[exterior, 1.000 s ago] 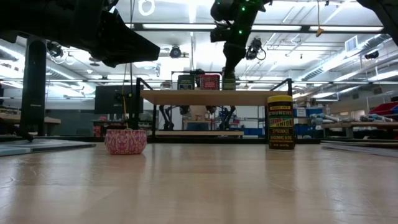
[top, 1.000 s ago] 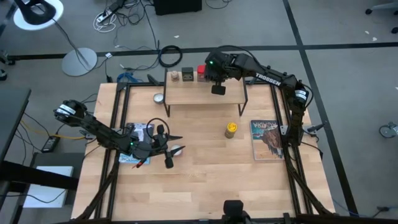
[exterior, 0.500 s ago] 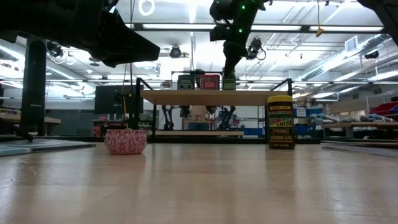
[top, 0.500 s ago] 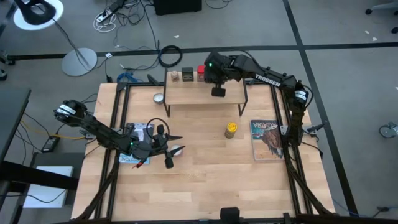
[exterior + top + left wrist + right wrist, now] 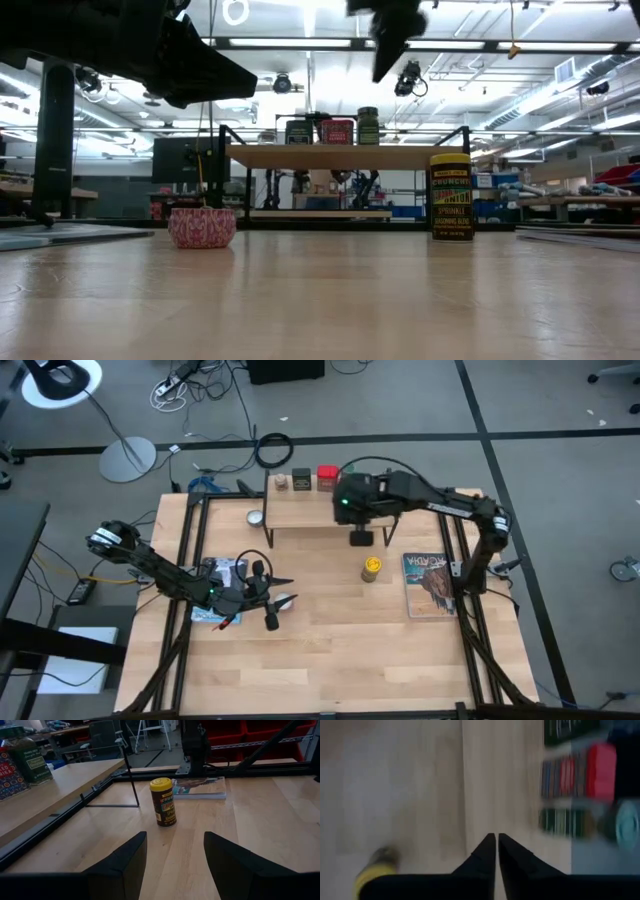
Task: Shelf spices
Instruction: Put the yellow seasoning bottle on the shelf
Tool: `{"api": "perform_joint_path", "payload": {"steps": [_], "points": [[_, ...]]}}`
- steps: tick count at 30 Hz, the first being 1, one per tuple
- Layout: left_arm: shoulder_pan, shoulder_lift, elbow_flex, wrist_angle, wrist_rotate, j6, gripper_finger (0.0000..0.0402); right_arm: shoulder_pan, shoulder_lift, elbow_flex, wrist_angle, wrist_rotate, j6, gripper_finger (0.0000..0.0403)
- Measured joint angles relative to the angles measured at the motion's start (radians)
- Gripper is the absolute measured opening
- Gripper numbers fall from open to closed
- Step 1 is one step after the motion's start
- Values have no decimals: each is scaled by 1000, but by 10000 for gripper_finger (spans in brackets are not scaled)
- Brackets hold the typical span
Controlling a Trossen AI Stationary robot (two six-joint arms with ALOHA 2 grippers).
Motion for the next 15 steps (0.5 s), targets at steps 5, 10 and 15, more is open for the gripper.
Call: {"api": "perform_joint_path", "payload": {"steps": [5,10,15], "points": [[0,0,0,0,0,0,202,53,-83,0,-193,0,210,77],[0,0,0,1,0,-1,202,144,-124,0,-241,-100,305,167],[0,0,0,10,3,-23,202,217,-86,1,-234,-116,345,262]]}}
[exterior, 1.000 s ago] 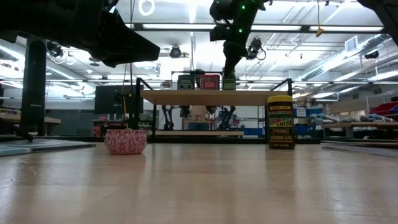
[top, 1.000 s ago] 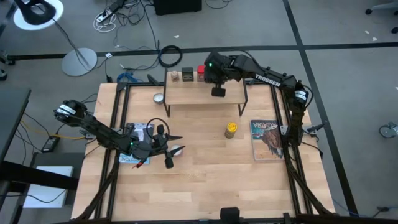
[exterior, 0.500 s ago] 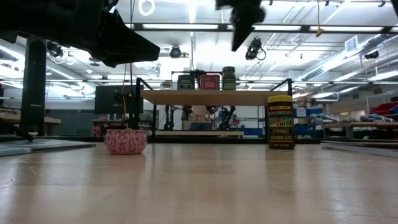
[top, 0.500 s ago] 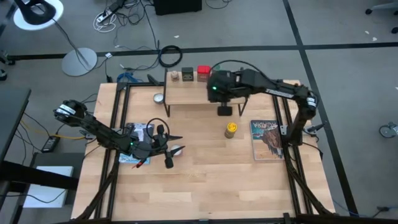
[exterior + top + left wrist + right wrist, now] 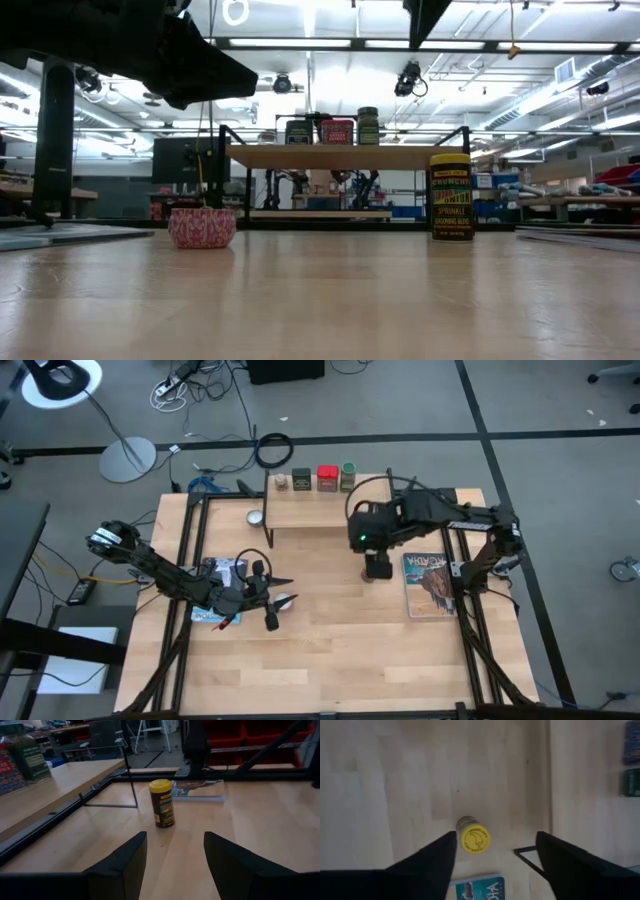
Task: Shelf spices
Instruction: Put the yellow seasoning bottle on the shelf
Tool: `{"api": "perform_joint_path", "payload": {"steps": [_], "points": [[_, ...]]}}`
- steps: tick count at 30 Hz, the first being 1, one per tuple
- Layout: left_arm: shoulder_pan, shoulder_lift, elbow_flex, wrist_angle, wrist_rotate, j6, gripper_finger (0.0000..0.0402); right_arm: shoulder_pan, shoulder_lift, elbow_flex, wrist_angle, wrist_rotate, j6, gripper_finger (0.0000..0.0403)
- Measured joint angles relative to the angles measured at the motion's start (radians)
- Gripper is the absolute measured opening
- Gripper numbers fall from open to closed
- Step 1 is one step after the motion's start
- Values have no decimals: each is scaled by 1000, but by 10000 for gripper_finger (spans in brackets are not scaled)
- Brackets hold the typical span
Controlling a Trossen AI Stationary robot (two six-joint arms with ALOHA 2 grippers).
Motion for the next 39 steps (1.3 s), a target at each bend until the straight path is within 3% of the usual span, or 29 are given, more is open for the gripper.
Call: {"api": "perform_joint_path", "payload": {"steps": [5,8,15,24,39], "points": [[-2,0,0,27,36,-3,202,11,87,0,-29,9,11,320],[-3,0,0,24,39,-3,202,-5,148,-14,-58,-67,37,329],[-3,0,-1,13,40,0,202,-55,156,-169,-53,-110,26,321],[-7,0,-1,18,43,1,202,-121,84,-405,125,-156,18,318],[-7,0,-1,17,43,3,202,-169,81,-583,340,-238,-23,310]]}}
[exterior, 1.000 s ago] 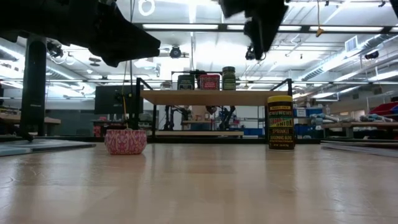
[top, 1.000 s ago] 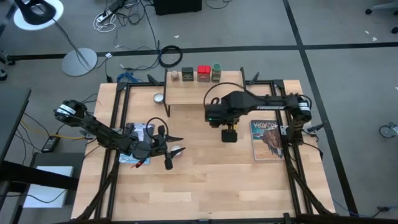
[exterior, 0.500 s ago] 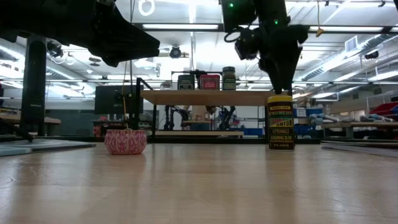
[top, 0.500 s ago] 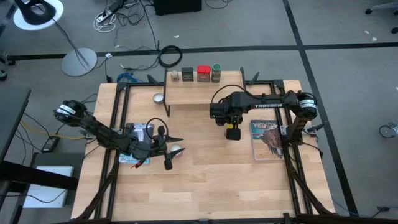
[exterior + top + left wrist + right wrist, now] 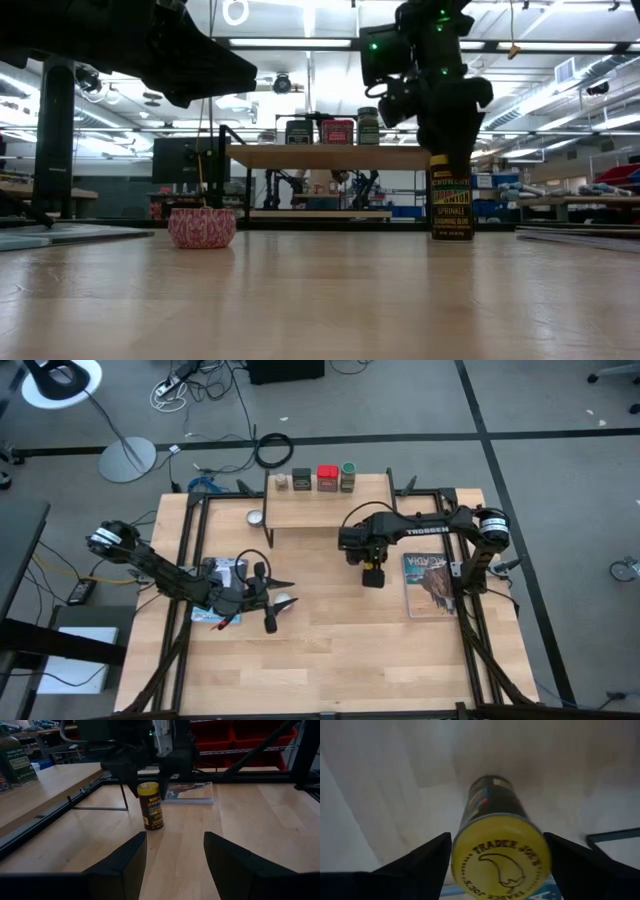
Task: Shelf spices
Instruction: Put the yellow seasoning bottle on the shelf
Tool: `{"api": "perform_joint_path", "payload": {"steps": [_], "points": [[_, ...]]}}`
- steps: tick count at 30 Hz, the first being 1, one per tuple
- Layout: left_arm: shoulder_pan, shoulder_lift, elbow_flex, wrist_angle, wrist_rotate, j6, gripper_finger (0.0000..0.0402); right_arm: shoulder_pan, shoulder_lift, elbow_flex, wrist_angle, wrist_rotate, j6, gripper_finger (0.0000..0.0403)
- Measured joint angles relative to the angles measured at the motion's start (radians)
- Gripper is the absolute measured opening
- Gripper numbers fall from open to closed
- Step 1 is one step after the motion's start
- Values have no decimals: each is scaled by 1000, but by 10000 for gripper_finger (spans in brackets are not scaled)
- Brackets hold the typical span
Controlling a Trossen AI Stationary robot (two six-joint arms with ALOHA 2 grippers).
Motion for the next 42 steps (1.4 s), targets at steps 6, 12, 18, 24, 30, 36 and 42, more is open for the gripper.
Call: {"api": "perform_joint_path", "payload": {"steps": [6,12,18,24,30,36,42], "points": [[0,0,0,-4,0,1,202,-1,0,-24,11,-28,-6,282],[0,0,0,-4,0,1,202,-1,0,-24,29,-39,-8,221],[0,0,0,-4,0,1,202,-1,0,-20,22,-43,-8,221],[0,0,0,-4,0,1,202,8,0,51,-13,-57,-19,221],[0,0,0,-9,0,0,202,20,1,237,-130,-36,-45,221],[0,0,0,-11,0,0,202,13,1,499,-307,86,-63,221],[0,0,0,-11,0,-2,202,-66,1,721,-404,146,-92,221]]}}
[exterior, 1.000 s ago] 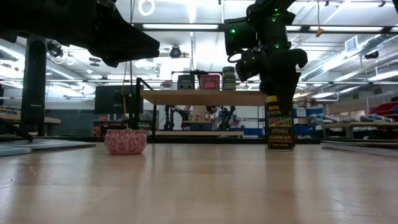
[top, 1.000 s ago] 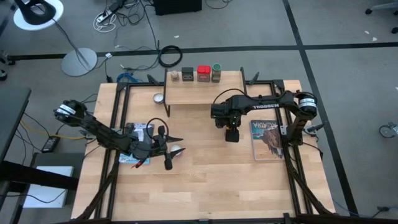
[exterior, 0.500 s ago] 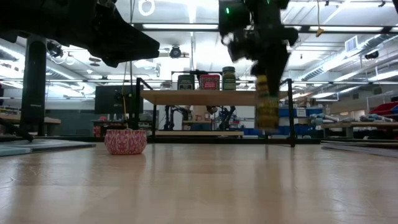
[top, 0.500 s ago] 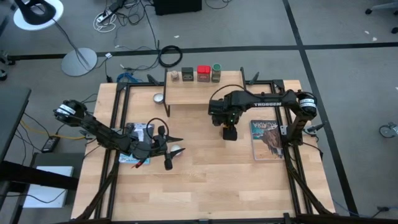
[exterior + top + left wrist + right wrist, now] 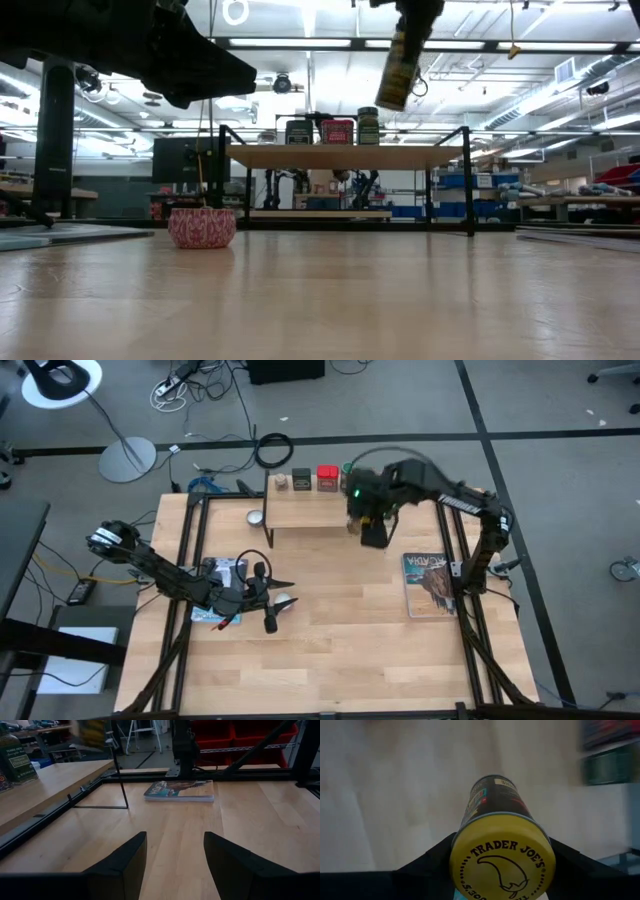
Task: Shelf spices
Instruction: Put the yellow seasoning bottle on the shelf
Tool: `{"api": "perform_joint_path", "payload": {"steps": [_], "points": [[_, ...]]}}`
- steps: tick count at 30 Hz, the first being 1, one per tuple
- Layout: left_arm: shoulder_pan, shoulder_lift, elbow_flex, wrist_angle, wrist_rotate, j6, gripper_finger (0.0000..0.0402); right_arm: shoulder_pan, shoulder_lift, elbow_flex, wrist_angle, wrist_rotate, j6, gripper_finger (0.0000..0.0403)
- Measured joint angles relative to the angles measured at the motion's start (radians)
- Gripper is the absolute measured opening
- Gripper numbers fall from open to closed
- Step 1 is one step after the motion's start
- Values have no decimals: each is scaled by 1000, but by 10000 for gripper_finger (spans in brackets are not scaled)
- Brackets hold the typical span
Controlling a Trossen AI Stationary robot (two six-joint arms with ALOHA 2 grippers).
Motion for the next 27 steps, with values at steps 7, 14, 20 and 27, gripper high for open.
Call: {"api": "perform_joint_path", "payload": {"steps": [7,14,20,27], "points": [[0,0,0,1,0,0,202,-177,1,55,2,4,-41,221],[0,0,0,0,0,0,202,-354,4,6,51,-9,-94,221],[0,0,0,0,0,1,202,-455,4,-23,161,-76,-134,221],[0,0,0,-1,-1,2,202,-504,4,-93,190,-96,-138,221]]}}
